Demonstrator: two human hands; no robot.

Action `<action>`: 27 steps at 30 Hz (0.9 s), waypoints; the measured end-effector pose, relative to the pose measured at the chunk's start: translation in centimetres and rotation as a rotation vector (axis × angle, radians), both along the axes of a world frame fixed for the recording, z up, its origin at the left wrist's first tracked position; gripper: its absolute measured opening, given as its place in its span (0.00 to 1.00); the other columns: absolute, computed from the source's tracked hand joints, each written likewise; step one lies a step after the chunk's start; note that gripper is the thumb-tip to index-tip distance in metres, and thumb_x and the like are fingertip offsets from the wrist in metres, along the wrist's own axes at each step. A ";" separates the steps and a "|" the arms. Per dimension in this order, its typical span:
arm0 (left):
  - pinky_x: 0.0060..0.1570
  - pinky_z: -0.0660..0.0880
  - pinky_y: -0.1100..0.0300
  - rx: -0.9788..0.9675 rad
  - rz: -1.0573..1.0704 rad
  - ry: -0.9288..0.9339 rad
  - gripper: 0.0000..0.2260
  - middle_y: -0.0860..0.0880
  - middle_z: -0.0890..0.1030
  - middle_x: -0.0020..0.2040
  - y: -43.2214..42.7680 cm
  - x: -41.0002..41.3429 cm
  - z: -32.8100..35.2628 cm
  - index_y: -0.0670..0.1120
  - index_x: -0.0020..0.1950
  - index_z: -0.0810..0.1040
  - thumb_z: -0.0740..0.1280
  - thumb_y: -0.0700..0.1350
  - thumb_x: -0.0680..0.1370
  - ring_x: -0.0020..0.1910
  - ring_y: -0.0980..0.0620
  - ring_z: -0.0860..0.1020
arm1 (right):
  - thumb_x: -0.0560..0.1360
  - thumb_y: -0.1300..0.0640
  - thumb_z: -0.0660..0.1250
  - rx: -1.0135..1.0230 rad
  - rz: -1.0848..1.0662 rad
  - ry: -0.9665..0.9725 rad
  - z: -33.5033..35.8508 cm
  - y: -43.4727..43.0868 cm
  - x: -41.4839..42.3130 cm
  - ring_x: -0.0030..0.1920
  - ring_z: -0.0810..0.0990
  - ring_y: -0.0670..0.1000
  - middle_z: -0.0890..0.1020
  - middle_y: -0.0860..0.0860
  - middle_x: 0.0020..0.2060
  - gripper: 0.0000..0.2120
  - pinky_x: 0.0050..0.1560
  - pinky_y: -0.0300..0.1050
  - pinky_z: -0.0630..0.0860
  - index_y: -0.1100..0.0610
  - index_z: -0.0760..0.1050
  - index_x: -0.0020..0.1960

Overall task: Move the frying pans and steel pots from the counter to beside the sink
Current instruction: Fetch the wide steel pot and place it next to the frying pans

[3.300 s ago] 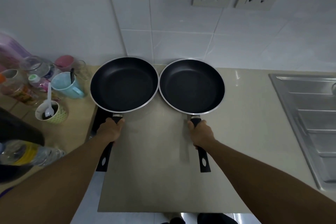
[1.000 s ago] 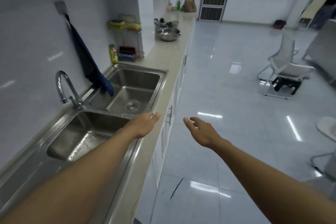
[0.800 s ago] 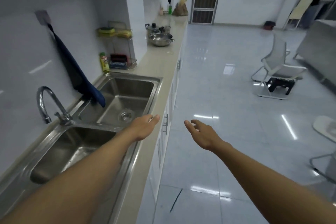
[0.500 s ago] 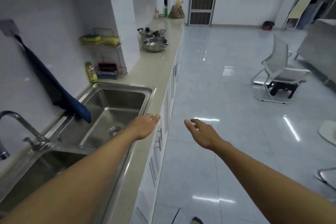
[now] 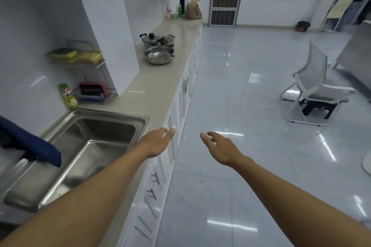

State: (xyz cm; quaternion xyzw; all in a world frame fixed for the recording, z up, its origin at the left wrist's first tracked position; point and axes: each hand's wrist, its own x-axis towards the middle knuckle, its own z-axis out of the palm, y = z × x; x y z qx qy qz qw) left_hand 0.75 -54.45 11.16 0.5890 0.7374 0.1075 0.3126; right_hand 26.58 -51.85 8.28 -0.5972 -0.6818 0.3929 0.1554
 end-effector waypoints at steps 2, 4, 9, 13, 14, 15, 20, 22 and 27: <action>0.73 0.64 0.44 -0.018 -0.005 -0.003 0.40 0.51 0.67 0.78 2.8 0.3 -0.3 0.54 0.78 0.65 0.45 0.75 0.73 0.76 0.46 0.67 | 0.76 0.25 0.52 -0.006 -0.004 -0.003 -0.1 2.7 0.4 0.71 0.74 0.55 0.74 0.53 0.73 0.40 0.69 0.52 0.69 0.50 0.65 0.78; 0.73 0.63 0.45 -0.015 -0.016 0.000 0.38 0.51 0.67 0.78 5.8 0.4 -0.7 0.53 0.78 0.65 0.46 0.74 0.76 0.76 0.46 0.67 | 0.76 0.25 0.52 -0.003 -0.010 -0.009 -0.3 5.5 0.7 0.71 0.74 0.56 0.74 0.53 0.73 0.40 0.70 0.53 0.69 0.51 0.65 0.78; 0.72 0.65 0.46 0.004 -0.042 0.009 0.34 0.49 0.70 0.77 14.8 0.4 -1.0 0.52 0.77 0.67 0.47 0.70 0.78 0.74 0.45 0.69 | 0.76 0.25 0.52 0.005 -0.032 -0.012 -0.8 13.6 0.6 0.72 0.73 0.55 0.74 0.53 0.73 0.40 0.71 0.53 0.69 0.51 0.65 0.78; 0.72 0.66 0.46 0.005 -0.073 0.008 0.34 0.48 0.71 0.75 22.7 -0.9 -1.2 0.51 0.76 0.68 0.48 0.70 0.79 0.73 0.45 0.70 | 0.75 0.25 0.53 -0.001 -0.065 -0.008 -0.7 21.1 -0.4 0.71 0.73 0.55 0.74 0.53 0.73 0.40 0.70 0.52 0.70 0.50 0.65 0.78; 0.73 0.65 0.47 0.003 -0.080 0.012 0.34 0.49 0.70 0.76 24.7 -1.4 -1.2 0.51 0.77 0.67 0.48 0.70 0.79 0.74 0.45 0.69 | 0.75 0.25 0.53 -0.004 -0.072 -0.006 -0.6 22.9 -0.8 0.71 0.73 0.55 0.74 0.53 0.73 0.40 0.70 0.52 0.70 0.50 0.65 0.77; 0.73 0.65 0.47 0.000 -0.083 0.019 0.34 0.49 0.69 0.77 26.8 -2.0 -1.1 0.51 0.78 0.66 0.47 0.69 0.79 0.75 0.46 0.68 | 0.76 0.25 0.53 -0.007 -0.083 -0.004 -0.6 24.8 -1.2 0.71 0.74 0.55 0.74 0.53 0.73 0.40 0.70 0.52 0.70 0.50 0.66 0.77; 0.72 0.66 0.48 0.016 -0.080 0.020 0.34 0.49 0.69 0.77 35.9 -4.0 -0.4 0.52 0.77 0.67 0.47 0.69 0.79 0.74 0.46 0.68 | 0.75 0.25 0.53 -0.019 -0.092 0.004 -0.5 32.8 -3.6 0.71 0.74 0.55 0.74 0.53 0.73 0.40 0.70 0.52 0.70 0.50 0.66 0.77; 0.71 0.67 0.48 0.006 -0.080 0.009 0.34 0.49 0.71 0.75 38.5 -4.4 -0.3 0.51 0.76 0.68 0.47 0.70 0.79 0.73 0.46 0.70 | 0.75 0.25 0.53 -0.023 -0.085 0.005 -0.4 35.6 -4.4 0.71 0.74 0.55 0.74 0.53 0.73 0.40 0.70 0.52 0.69 0.50 0.66 0.77; 0.69 0.68 0.48 -0.010 -0.054 0.005 0.34 0.49 0.73 0.73 44.9 -5.6 -0.6 0.51 0.74 0.70 0.48 0.70 0.78 0.71 0.46 0.72 | 0.76 0.26 0.53 -0.004 -0.058 0.014 0.1 43.3 -6.0 0.71 0.73 0.55 0.74 0.53 0.72 0.39 0.70 0.53 0.70 0.50 0.66 0.77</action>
